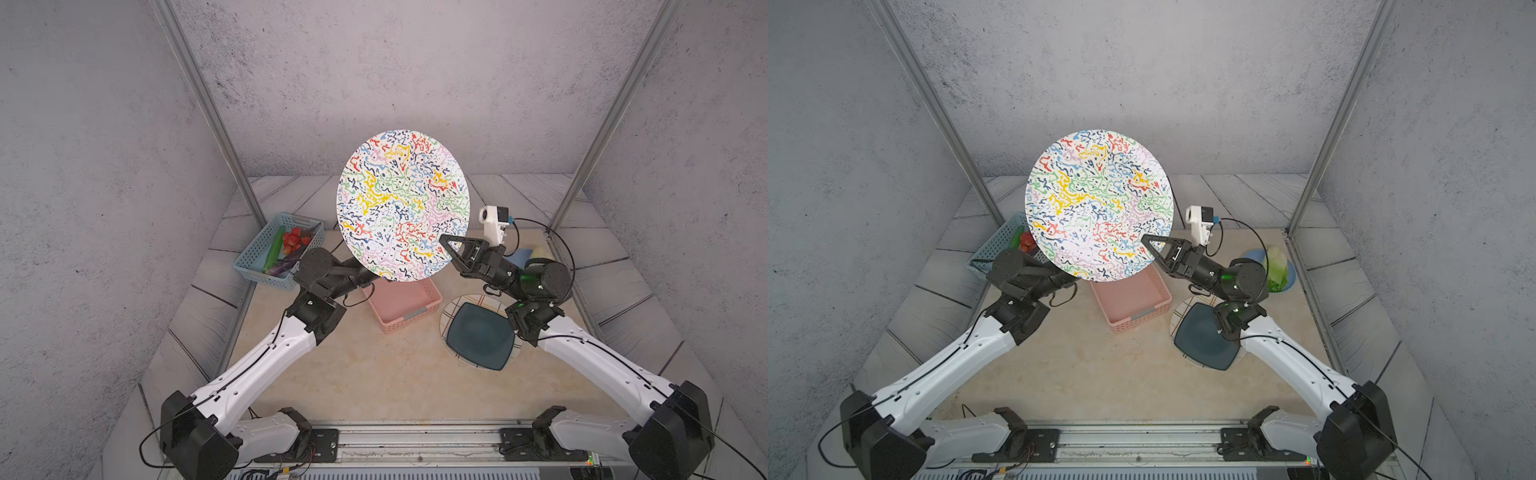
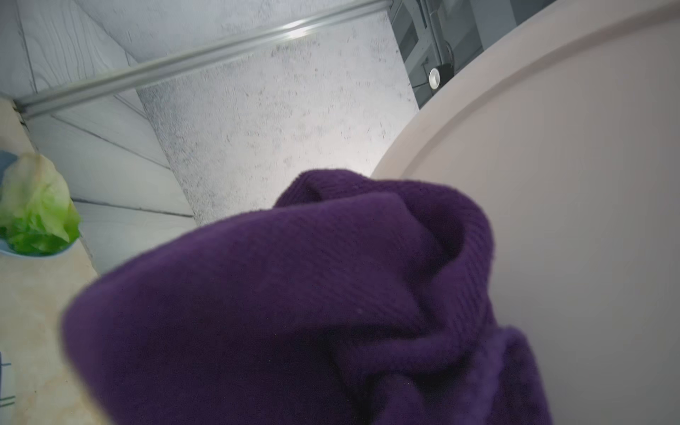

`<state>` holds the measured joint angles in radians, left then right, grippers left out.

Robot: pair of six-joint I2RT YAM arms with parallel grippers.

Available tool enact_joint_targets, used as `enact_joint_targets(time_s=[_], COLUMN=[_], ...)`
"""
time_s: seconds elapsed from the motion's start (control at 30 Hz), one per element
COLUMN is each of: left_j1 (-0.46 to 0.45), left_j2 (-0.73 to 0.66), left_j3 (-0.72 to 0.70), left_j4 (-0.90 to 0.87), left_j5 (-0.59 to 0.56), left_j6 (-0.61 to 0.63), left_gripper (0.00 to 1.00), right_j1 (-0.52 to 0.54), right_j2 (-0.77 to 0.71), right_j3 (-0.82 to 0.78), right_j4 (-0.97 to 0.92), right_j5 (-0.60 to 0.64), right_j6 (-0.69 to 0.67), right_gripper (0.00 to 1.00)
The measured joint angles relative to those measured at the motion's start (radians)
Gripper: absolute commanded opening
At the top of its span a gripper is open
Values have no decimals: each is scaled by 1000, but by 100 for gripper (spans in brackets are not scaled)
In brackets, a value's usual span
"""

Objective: Wipe the wet plate dry
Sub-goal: Wipe the plate with towel.

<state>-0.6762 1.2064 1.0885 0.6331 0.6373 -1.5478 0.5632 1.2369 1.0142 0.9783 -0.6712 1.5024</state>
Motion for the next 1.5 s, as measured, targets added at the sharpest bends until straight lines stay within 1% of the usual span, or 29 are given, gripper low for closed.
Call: enact_joint_targets(time_s=[0.1, 0.17, 0.23, 0.33, 0.43, 0.5, 0.6, 0.7, 0.87, 1.03, 1.13, 1.23, 1.37, 1.43, 1.5], left_j1=[-22, -10, 24, 111, 191, 212, 214, 200, 106, 10, 0, -3, -22, -27, -27], left_j2=[-21, -35, -50, -53, -10, 43, 115, 135, 124, 42, -47, -147, -291, -338, -352], left_j3=[-32, -34, -31, 0, 60, 110, 167, 168, 146, 26, -54, -100, -85, -39, 27], left_j4=[2, -16, -34, -50, -3, 54, 137, 178, 186, 142, 93, -31, -269, -389, -506], left_j5=[0, 3, 6, 21, 22, 21, 19, 10, -24, -41, -67, -64, -59, -69, -96], left_j6=[20, 31, 43, 39, -14, -59, -121, -146, -121, -39, 20, 119, 327, 436, 541], left_gripper=[0, 0, 0, 0, 0, 0, 0, 0, 0, 0, 0, 0, 0, 0, 0], right_j1=[-45, -82, -111, -128, -128, -118, -79, -34, -16, -25, -50, -99, -182, -196, -196], right_j2=[34, 37, 34, 14, -16, -33, -47, -41, 9, 63, 85, 96, 93, 82, 66], right_j3=[77, 81, 67, 11, -65, -108, -150, -166, -141, -33, 15, 24, -6, -33, -51], right_j4=[-43, -55, -55, -48, -19, 18, 55, 72, 182, 215, 190, 173, 77, -29, -154], right_j5=[9, 23, 39, 64, 61, 60, 37, 8, -11, -10, -15, 9, 73, 98, 103], right_j6=[6, 28, 47, 72, 94, 102, 96, 81, 77, 94, 117, 150, 137, 95, 40], right_gripper=[0, 0, 0, 0, 0, 0, 0, 0, 0, 0, 0, 0, 0, 0, 0])
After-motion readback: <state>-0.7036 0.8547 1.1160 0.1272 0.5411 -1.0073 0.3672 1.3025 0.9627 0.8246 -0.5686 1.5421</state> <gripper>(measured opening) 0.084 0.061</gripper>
